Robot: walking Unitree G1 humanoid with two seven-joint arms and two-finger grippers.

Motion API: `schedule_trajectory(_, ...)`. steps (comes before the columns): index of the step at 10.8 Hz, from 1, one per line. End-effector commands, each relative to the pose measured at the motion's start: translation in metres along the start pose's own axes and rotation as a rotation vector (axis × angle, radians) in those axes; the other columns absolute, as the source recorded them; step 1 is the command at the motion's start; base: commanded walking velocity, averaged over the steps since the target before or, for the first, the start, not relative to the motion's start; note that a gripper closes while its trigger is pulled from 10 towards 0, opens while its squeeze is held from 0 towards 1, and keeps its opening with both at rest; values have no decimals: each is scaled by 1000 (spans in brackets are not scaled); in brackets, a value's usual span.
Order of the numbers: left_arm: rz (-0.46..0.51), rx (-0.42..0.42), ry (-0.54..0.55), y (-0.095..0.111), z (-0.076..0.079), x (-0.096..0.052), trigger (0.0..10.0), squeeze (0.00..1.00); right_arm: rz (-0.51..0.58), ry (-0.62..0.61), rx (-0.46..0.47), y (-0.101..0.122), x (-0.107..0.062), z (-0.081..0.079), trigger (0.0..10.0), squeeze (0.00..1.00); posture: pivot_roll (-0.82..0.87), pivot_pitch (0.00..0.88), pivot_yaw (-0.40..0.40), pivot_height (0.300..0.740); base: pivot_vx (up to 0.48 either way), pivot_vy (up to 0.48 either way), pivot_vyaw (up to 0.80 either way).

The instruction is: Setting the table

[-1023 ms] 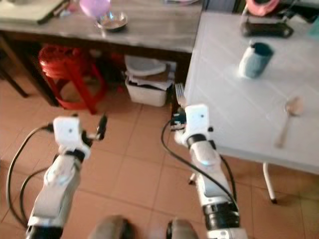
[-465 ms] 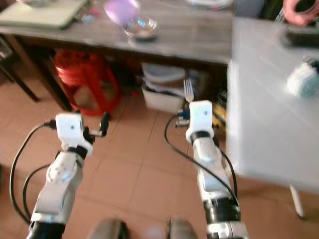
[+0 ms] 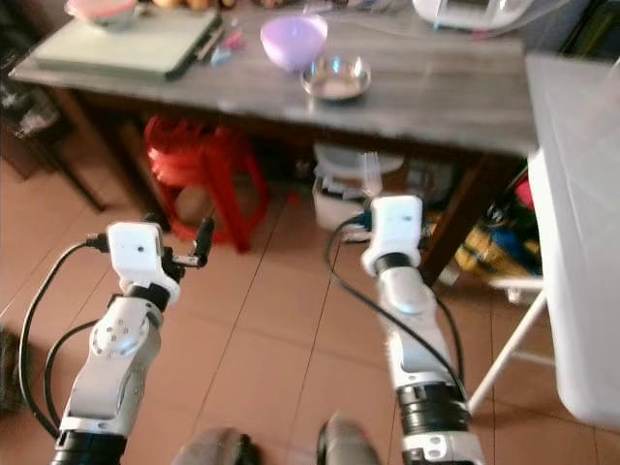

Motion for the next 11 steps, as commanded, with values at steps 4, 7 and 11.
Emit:
schedule_trajectory(4, 40, 32, -20, 8, -1, 0, 10000, 0, 10, 23, 42, 4, 4, -12, 10000, 0, 21, 140, 31, 740, 392, 277, -513)
schedule_trajectory(7, 38, 13, -36, 8, 3, -2, 10000, 0, 16, 21, 34, 6, 5, -13, 10000, 0, 20, 144, 30, 740, 429, 0, -792)
schedule_trajectory(11, 42, 5, -51, 9, 9, -5, 10000, 0, 34, 21, 30, 9, 5, -15, 10000, 0, 22, 145, 27, 740, 290, 0, -788)
Point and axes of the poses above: a point about 5 cm out from each wrist's last joint towards the gripper, its own x axis pointing out of the wrist towards the gripper, its own y axis along the axis of the wrist's last joint, z = x × y, the point moved 2 cm from there along x, pointing out of the wrist towards the gripper, and after that the axes turned 6 degrees about x, right-handed, at the moved point
